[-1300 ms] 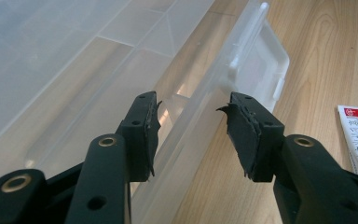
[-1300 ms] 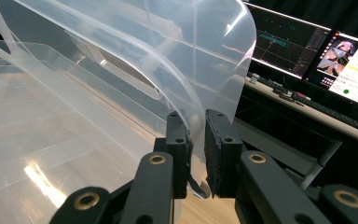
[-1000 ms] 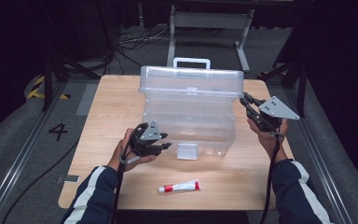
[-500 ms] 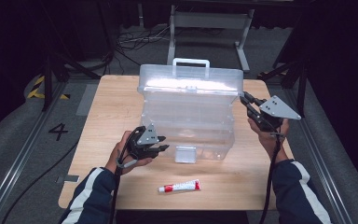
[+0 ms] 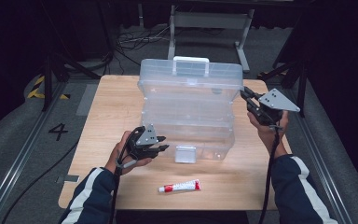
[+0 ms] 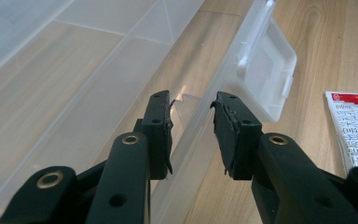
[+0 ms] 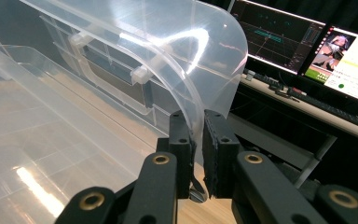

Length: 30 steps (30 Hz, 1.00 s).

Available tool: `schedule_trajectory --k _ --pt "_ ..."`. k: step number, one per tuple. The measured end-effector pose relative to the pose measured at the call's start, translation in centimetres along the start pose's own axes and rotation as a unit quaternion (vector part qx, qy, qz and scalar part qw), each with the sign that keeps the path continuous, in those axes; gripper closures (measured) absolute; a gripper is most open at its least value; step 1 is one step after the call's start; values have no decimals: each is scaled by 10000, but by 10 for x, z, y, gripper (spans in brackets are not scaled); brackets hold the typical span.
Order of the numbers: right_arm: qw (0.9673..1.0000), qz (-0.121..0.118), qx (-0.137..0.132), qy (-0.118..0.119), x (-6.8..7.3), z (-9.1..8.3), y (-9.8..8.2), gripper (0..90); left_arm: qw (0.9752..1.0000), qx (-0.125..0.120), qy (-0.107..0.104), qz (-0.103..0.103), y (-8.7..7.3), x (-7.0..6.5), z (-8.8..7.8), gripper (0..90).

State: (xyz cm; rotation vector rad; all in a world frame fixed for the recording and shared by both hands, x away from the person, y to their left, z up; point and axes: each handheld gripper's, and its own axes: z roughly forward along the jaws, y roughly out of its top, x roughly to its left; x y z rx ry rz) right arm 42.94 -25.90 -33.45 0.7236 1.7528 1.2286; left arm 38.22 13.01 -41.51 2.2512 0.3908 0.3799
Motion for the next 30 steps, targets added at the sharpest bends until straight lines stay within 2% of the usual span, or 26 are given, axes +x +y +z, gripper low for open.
schedule_trajectory --k 9,21,30 --pt "9999 53 161 13 -7 8 9 834 10000 -14 -12 2 0 0 0 675" --pt "9991 307 294 76 -19 24 17 840 9997 -139 -155 -157 -2 4 0 683" --pt "9979 495 392 127 -28 35 22 843 9996 -167 -165 -162 -3 4 0 685"
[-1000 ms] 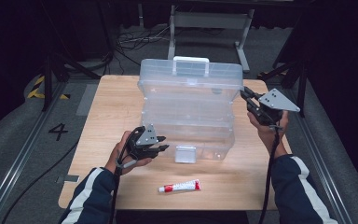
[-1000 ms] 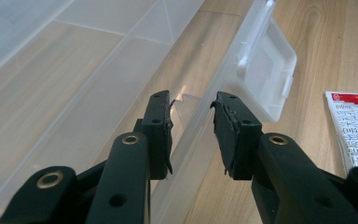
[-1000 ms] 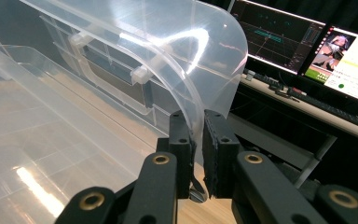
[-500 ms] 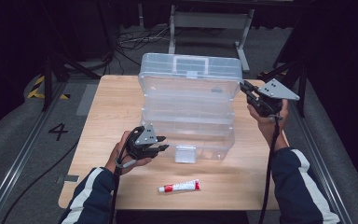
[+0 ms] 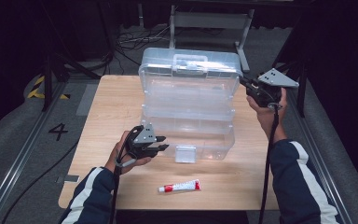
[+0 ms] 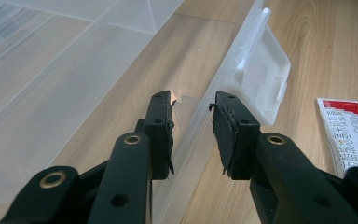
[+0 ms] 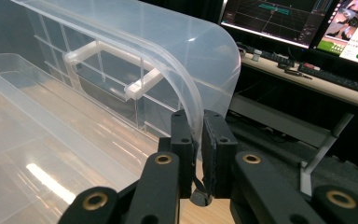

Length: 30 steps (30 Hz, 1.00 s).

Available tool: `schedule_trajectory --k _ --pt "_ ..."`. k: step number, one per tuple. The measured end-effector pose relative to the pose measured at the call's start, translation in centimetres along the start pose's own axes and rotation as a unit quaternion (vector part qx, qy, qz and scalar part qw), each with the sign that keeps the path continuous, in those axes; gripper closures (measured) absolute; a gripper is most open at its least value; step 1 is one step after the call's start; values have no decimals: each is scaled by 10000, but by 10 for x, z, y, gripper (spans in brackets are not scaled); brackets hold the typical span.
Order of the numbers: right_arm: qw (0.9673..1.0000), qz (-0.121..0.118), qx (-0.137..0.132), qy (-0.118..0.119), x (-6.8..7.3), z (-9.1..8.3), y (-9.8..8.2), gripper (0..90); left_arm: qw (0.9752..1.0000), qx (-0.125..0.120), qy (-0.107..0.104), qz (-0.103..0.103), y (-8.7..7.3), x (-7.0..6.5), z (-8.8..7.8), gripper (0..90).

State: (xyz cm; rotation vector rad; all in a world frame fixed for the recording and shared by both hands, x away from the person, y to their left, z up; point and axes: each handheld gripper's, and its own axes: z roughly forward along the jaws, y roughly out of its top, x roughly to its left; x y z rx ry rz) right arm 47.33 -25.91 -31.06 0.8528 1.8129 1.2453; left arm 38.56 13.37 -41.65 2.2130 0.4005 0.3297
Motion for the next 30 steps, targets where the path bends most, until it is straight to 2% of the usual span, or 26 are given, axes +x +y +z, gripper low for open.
schedule_trajectory --k 1,10,16,23,27,30 --pt "10000 70 18 23 -2 4 2 843 10000 6 -26 3 0 1 0 689" --pt "9998 123 129 78 -9 16 8 844 10000 -26 -75 3 0 2 0 705" --pt "9991 126 349 182 -17 28 15 841 10000 -13 -92 -13 1 2 1 714" --pt "9985 165 522 100 -22 43 22 839 9999 -21 -140 6 2 3 1 723" --pt "9974 284 665 70 -26 52 25 839 9999 -27 -155 11 1 4 1 725" --pt "9966 261 774 71 -29 59 28 836 9999 -26 -165 12 1 3 2 725"
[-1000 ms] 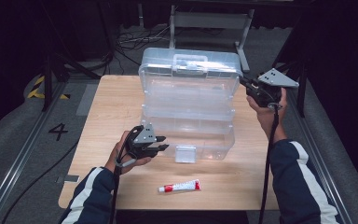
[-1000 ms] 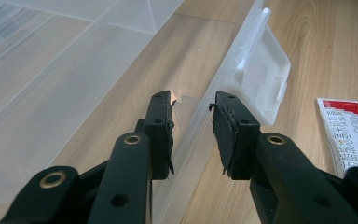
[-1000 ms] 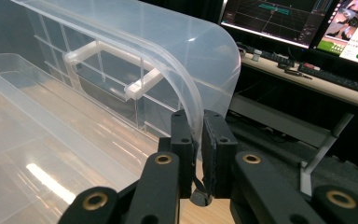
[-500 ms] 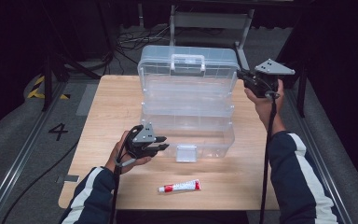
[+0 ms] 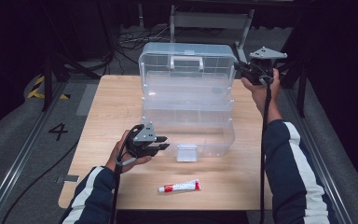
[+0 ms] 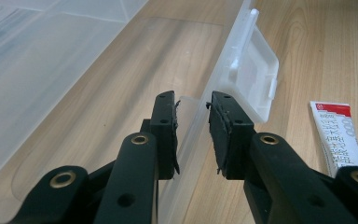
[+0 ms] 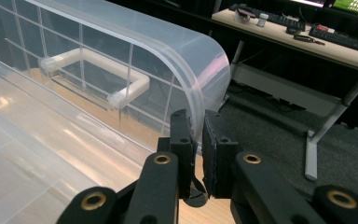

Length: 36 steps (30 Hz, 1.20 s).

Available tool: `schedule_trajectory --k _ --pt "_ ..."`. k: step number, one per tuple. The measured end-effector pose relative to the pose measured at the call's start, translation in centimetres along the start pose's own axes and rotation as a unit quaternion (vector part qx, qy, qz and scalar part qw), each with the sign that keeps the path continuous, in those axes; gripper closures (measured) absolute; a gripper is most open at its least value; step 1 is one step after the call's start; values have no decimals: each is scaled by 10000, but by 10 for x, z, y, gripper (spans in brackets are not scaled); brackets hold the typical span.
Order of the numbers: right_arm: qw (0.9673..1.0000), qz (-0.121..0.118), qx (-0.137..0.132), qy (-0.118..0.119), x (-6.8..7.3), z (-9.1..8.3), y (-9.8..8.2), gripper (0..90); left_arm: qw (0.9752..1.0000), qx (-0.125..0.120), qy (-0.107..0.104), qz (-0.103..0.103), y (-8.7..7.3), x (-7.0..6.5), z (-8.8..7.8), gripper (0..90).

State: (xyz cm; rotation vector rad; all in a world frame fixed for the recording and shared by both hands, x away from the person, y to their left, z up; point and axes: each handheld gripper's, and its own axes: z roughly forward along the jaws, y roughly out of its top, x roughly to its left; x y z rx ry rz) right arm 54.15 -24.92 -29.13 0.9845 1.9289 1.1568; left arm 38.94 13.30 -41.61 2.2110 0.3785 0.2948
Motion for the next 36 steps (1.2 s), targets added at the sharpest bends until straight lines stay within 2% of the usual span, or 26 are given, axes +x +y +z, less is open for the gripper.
schedule_trajectory --k 8,21,28,36 --pt "9997 175 129 61 -9 15 4 836 10000 8 -16 31 0 0 -1 730" --pt "9993 215 308 83 -16 32 8 832 9999 -87 -101 43 -2 0 -4 756" --pt "9992 246 305 125 -17 39 8 830 9997 -92 -206 14 -3 -1 -7 772" --pt "9987 243 434 100 -20 49 10 827 9997 -52 -243 30 -2 0 -7 775"
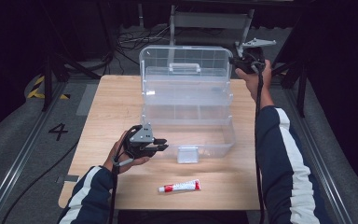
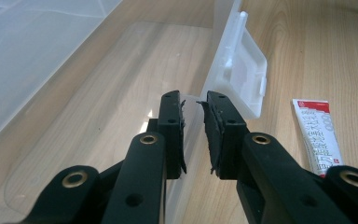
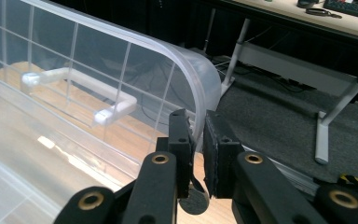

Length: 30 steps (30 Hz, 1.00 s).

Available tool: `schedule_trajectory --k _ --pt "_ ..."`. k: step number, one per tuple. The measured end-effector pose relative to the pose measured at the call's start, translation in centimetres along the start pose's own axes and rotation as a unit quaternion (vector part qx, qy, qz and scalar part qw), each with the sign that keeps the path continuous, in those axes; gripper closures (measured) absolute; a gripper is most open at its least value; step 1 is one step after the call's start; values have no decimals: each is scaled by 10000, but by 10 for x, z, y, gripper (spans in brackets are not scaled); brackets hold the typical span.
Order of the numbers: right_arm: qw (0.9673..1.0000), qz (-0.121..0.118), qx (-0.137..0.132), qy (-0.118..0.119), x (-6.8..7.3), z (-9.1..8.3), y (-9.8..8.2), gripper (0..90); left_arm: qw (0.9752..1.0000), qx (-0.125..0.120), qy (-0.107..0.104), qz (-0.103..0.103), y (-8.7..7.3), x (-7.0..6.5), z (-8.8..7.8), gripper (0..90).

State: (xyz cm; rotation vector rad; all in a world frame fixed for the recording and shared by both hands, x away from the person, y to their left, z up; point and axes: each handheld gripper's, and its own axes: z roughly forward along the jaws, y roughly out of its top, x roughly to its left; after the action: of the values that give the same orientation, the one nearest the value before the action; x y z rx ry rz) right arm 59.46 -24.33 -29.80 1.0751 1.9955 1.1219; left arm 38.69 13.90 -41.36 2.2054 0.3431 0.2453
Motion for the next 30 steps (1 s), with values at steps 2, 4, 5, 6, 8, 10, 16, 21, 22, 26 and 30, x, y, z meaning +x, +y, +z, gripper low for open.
schedule_trajectory --k 2,4,5,6,8,10,16,21,22,26,30 --pt "10000 46 -7 -30 -1 4 -1 826 10000 -1 -5 3 0 0 0 775" --pt "10000 73 11 -57 -1 8 -1 826 10000 -14 -1 -1 0 0 0 775" --pt "9999 87 25 -59 -2 9 -1 826 10000 -13 0 3 -1 0 0 775" --pt "9999 94 26 -47 -2 11 -1 826 10000 -19 5 -6 0 0 0 775" --pt "9999 85 33 -61 -2 12 -1 826 10000 -13 -3 8 -1 0 0 775" --pt "9999 113 28 -39 -4 14 -2 825 10000 -35 -7 -6 -1 0 0 776" --pt "9999 101 50 -65 -5 18 -4 822 10000 -49 4 -66 -1 0 0 774" --pt "9998 55 138 -92 -5 22 -1 820 10000 -47 -6 -54 -1 0 0 774" --pt "9998 57 152 -93 -5 23 -1 820 10000 -55 -14 -50 -1 0 0 774" --pt "9998 66 145 -112 -5 24 -1 820 10000 -59 -11 -49 -2 0 0 774" --pt "9998 50 153 -144 -4 23 -1 820 10000 -62 -16 -72 -1 0 0 774"
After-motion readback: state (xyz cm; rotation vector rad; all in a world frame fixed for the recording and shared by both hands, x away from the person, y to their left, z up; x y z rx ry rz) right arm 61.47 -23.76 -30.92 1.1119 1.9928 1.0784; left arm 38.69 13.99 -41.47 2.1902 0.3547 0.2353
